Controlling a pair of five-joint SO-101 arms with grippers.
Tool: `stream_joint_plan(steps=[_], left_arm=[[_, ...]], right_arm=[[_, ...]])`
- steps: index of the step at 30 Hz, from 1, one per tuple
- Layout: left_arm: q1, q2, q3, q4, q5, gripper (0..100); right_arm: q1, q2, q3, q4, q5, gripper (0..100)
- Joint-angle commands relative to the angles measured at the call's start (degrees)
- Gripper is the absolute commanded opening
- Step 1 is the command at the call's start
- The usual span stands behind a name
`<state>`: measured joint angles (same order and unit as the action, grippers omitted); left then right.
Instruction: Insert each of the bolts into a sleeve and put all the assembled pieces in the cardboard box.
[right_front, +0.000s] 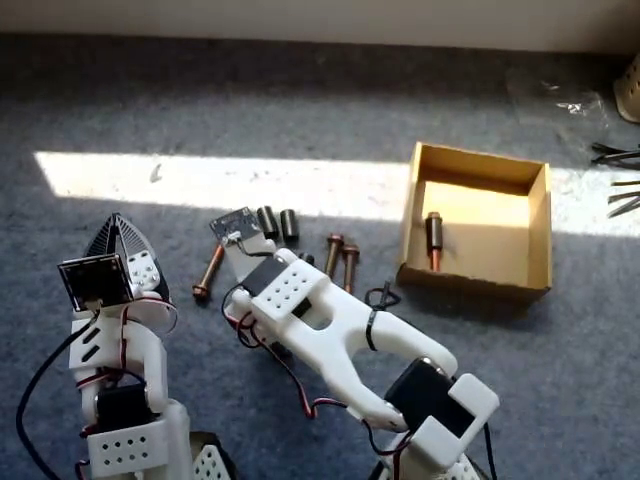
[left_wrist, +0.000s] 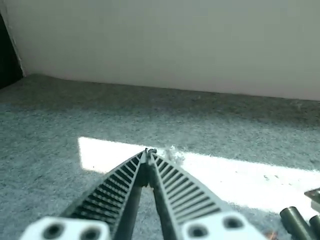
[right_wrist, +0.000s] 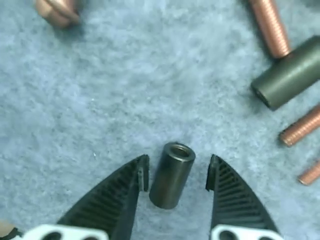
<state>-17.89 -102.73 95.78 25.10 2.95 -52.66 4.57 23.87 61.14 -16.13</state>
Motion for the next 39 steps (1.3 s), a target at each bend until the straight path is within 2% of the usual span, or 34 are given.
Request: stream_joint_plan(steps=[1,5,10,18,26,31,33,35,39], left_arm=[[-0.48,-0.66,-0.31,-1.32,0.35,2],[-0.48,-0.66,-0.22,-1.23,0.35,2],[-0.40,-0.66,-0.22,-1.23,0.35,2],[-0.31,-0.66,-0.13,-1.14,0.35,2],[-0.31,-0.66,-0.13,-1.14,0.35,2],[-0.31,-0.66,-0.13,-1.14,0.35,2],[-0.31,-0.66,-0.13,-1.14,0.35,2],[-0.31,-0.66,-0.13,-1.14,0.35,2],[-0.31,-0.66,-0.04,-1.14,0.35,2]], right_arm=[[-0.31,-0.22,-0.04,-1.10,1.05,15.8],[-0.31,-0.22,0.75,-1.36,-1.41,9.4],[-0.31,-0.13,0.92,-1.36,-4.57,9.1],[-0.31,0.31,1.54,-1.27,-4.04,9.1],[-0.31,9.27,1.63,-1.36,-4.04,8.8],[-0.22,8.40,1.63,-1.10,-4.04,8.6],[-0.22,7.16,1.63,-0.92,-4.04,5.2],[0.40,5.14,1.63,-0.92,-1.85,0.2],[4.09,-0.04,2.07,-0.92,1.76,0.5]])
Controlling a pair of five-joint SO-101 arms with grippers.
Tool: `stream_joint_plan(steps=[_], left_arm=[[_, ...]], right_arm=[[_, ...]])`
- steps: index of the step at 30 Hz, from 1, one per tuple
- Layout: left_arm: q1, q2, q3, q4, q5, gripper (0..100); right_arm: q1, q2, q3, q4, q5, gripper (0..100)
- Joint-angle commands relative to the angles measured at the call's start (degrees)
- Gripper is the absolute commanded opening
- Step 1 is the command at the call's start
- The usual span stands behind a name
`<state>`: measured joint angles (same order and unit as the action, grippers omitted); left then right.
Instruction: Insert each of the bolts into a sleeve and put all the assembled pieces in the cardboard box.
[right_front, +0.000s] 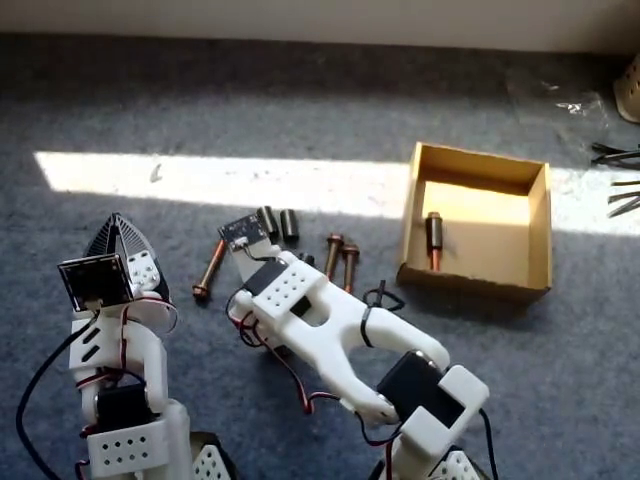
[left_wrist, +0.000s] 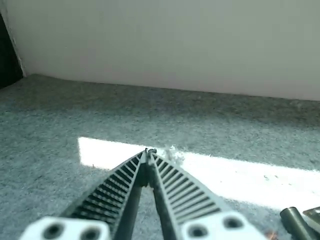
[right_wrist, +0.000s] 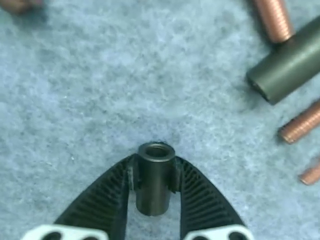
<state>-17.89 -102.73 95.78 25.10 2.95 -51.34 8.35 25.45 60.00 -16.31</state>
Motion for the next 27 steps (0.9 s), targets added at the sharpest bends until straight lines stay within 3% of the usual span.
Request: stream_joint_plan(steps=[1,7,15,24,27], left_arm=[[-0.22,-0.66,-0.04,-1.14,0.35,2],[-0.13,-0.66,-0.04,-1.14,0.35,2],[-0.13,-0.66,0.04,-1.14,0.35,2],[5.32,-0.57,1.01,-0.97,-0.18,2],[7.25,-0.57,1.36,-1.05,-3.87,2]], right_arm=[[4.00,-5.14,0.48,0.22,2.11,0.5],[10.51,-14.11,0.57,0.22,2.29,0.5],[14.11,-23.43,0.57,5.67,19.96,0.5],[18.68,-35.65,0.57,6.11,25.76,0.5],[21.05,-40.22,0.57,7.16,25.93,0.5]])
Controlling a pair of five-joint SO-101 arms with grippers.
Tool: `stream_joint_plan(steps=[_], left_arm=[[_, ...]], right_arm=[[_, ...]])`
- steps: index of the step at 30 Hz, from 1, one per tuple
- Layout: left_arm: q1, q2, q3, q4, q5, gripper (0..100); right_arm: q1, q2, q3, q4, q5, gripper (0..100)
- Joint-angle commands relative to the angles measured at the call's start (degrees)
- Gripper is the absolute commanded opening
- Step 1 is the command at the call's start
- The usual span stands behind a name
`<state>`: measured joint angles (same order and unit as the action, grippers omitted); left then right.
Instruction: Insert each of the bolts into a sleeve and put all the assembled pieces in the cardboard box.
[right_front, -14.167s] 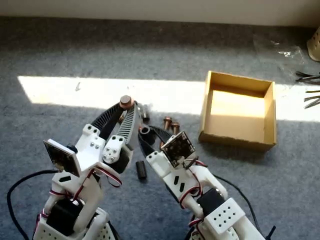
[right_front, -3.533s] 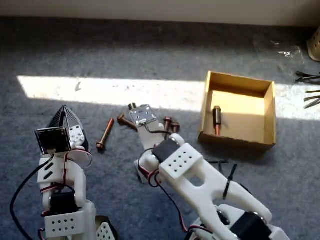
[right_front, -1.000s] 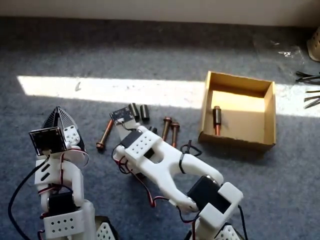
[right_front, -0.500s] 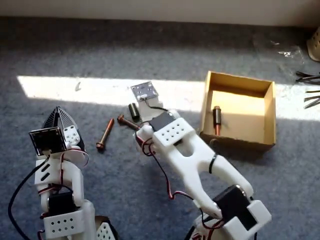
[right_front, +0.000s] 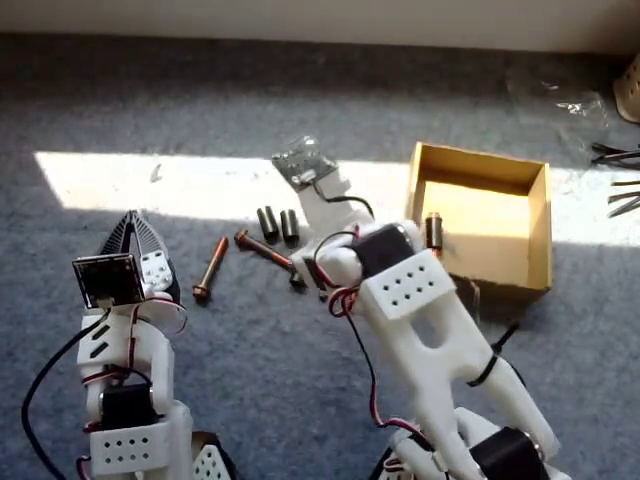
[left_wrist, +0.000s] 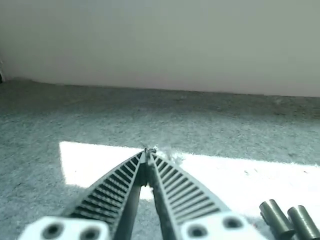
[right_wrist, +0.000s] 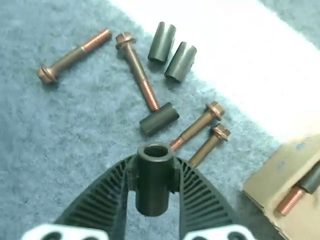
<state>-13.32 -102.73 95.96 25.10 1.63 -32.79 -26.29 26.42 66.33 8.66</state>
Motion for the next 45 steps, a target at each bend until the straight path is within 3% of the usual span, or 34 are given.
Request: stream_joint_plan(steps=[1,9,16,25,28,32,38,45], left_arm=[[3.65,-0.40,1.19,-1.05,-3.78,2],[10.51,-0.57,0.84,3.34,-11.08,2],[10.77,-0.13,0.57,4.04,-11.25,2],[10.86,-0.04,-5.85,12.92,-11.25,2],[10.86,-0.04,-6.55,13.45,-11.25,2],[11.03,-0.04,-12.88,20.84,-10.99,2],[15.96,0.04,-18.68,27.52,-11.08,2],[16.48,0.13,-25.63,30.51,-11.08,2]], right_arm=[[3.21,-6.90,-0.31,0.84,0.97,0.5],[7.25,-16.22,4.62,0.40,0.97,0.5],[9.19,-26.24,11.30,0.31,0.97,0.5],[9.63,-38.55,27.03,-8.84,0.70,0.5],[13.58,-41.10,30.20,-9.80,0.53,0.5],[17.89,-42.51,31.96,-10.07,-2.29,0.5],[21.14,-44.09,35.30,-13.41,-2.99,0.5],[23.78,-47.96,38.64,-13.76,-2.99,0.5]])
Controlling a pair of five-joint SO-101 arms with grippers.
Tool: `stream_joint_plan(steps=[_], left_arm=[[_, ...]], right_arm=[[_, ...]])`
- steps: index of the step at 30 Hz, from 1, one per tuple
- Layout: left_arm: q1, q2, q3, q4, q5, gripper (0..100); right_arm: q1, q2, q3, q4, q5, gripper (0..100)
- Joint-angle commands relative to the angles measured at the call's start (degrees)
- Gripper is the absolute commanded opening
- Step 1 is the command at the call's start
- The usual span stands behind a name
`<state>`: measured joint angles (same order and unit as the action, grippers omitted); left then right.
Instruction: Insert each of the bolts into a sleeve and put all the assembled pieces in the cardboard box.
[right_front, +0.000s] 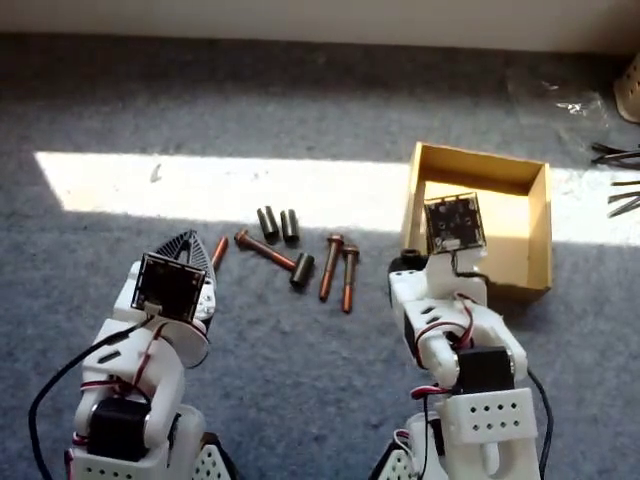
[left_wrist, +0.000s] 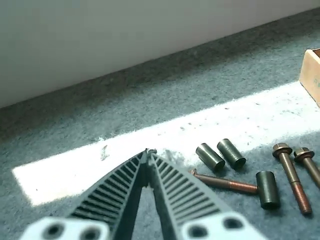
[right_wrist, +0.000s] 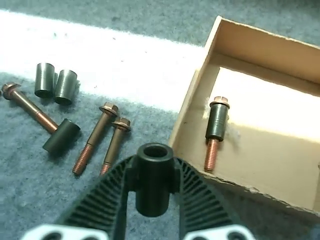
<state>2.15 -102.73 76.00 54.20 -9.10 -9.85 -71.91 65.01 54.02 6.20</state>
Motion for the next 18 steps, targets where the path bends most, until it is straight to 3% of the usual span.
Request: stream_joint_plan(steps=[1,5,9,18], left_arm=[[1.01,0.13,-7.16,2.20,-0.26,2],[1.10,4.70,-12.53,4.75,-0.35,2],[1.45,17.71,-19.56,5.63,-0.35,2],[13.67,45.05,-32.84,5.63,-0.26,2]], right_arm=[[0.84,-3.12,0.57,-1.45,-0.53,0.5],[1.98,-6.99,2.68,-1.45,-0.53,0.5],[3.65,-11.30,4.62,-1.27,-0.62,0.5],[3.82,-14.20,8.31,-1.45,-0.62,0.5]])
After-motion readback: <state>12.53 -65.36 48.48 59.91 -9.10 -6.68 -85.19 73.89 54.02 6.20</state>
